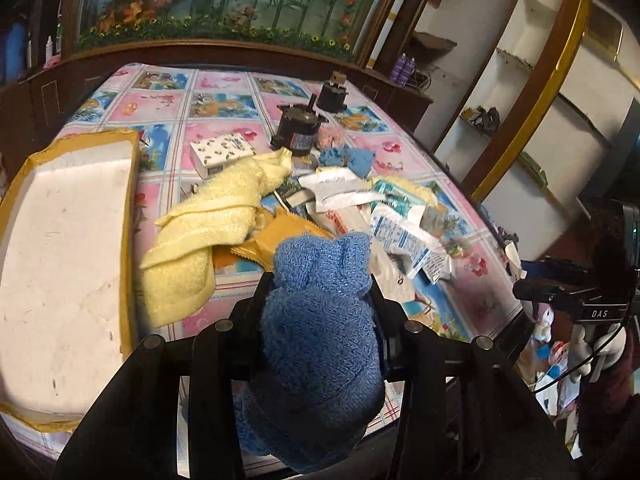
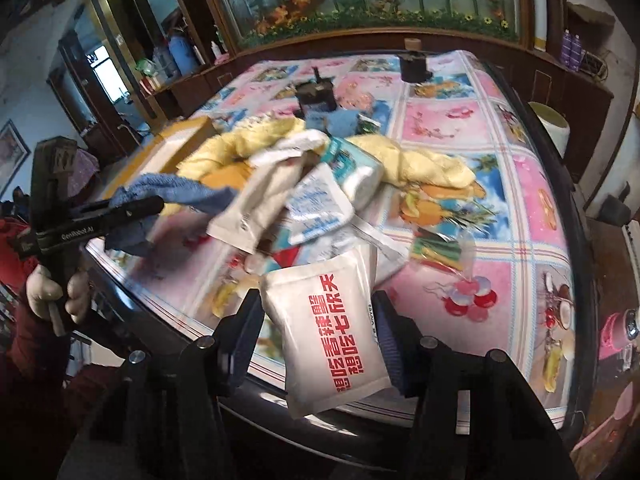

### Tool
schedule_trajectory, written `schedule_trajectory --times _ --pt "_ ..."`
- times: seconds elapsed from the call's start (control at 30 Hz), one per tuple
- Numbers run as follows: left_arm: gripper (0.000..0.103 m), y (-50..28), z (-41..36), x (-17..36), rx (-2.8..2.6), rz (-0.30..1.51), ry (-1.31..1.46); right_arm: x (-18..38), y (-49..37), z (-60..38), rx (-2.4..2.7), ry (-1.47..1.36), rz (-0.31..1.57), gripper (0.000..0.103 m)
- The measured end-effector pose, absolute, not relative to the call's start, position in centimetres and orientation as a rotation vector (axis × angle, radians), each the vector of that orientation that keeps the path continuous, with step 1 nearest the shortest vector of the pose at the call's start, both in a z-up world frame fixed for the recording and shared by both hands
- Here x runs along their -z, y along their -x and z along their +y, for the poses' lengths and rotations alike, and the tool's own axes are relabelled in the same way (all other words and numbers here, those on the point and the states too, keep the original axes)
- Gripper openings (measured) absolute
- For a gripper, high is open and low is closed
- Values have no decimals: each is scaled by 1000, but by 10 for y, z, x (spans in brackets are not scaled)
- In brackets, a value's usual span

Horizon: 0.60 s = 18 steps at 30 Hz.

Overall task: Organize soft objects
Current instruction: 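Carry the blue towel into the box with the left gripper while the right places the white bag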

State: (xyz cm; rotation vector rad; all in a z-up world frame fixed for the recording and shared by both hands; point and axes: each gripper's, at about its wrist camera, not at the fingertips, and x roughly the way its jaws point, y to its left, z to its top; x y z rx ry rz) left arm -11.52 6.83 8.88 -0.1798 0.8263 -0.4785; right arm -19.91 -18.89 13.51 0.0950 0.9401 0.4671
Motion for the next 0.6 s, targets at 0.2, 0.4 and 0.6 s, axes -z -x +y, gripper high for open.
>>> schedule_trajectory --times 0.2,0.4,0.6 --pt "41 121 116 -137 459 693 274 -175 165 -132 -726 -263 871 55" --pt "42 112 168 -179 322 614 205 -213 117 -44 -935 -308 840 55" --pt "42 53 227 -175 204 686 265 -216 63 49 -999 -311 917 55"
